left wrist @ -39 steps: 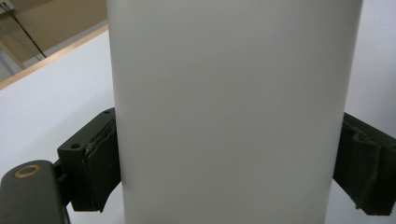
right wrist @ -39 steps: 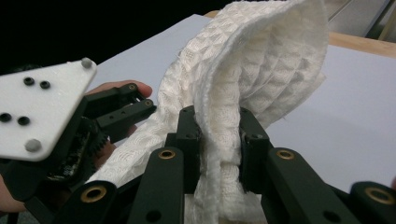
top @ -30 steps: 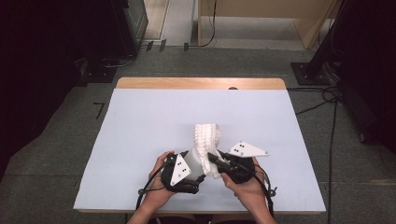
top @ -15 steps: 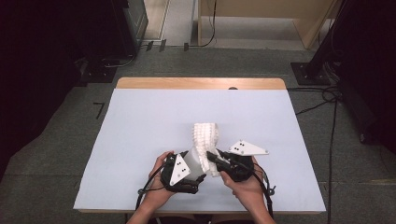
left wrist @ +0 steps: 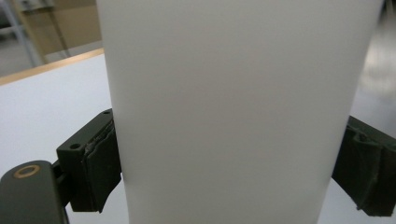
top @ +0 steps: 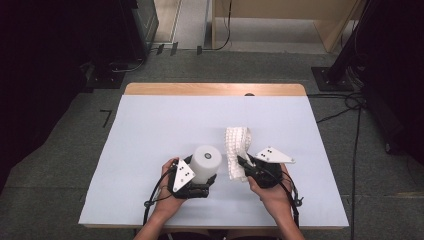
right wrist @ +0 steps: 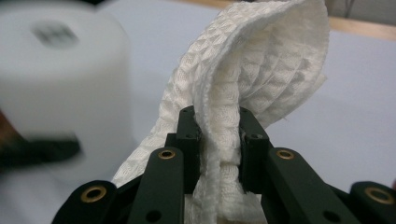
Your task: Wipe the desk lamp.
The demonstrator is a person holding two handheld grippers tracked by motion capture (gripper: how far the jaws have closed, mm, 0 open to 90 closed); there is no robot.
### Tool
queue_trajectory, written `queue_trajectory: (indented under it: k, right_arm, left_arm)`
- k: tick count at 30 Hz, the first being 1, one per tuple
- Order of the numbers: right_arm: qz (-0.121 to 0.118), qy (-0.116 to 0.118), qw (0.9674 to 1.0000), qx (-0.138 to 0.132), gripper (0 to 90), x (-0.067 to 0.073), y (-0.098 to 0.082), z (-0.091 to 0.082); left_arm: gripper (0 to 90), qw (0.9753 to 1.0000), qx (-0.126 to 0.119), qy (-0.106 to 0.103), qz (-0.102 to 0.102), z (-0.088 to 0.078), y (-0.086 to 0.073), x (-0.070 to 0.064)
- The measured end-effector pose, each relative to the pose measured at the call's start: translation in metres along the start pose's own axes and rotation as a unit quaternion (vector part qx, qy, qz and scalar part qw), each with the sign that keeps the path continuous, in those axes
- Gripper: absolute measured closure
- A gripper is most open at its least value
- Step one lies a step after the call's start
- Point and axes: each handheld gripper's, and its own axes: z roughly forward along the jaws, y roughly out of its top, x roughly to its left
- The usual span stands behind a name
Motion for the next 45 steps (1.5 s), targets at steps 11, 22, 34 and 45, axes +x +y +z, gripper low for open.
queue_trajectory:
  k: [11,22,34,45]
  right_arm:
    - [0.009,-0.013,0.9949,0.099,42.3,-0.008,-0.036,0.035]
    - [0.049,-0.065,0.9898,0.117,27.2,-0.005,-0.036,0.058]
    - [0.052,0.005,0.9954,0.080,73.8,0.004,-0.040,0.051]
    - [0.015,0.080,0.9967,0.007,75.5,0.049,-0.028,0.042]
  left_arm:
    - [7.8,0.9995,0.023,0.016,-0.015,-0.006,-0.012,0.013]
    - [0.6,0.9993,0.005,-0.004,-0.036,-0.017,-0.006,0.019]
    - [8.4,0.9996,0.019,-0.007,-0.022,-0.013,-0.004,0.019]
    - [8.8,0.9982,-0.004,-0.047,-0.038,-0.016,0.003,0.013]
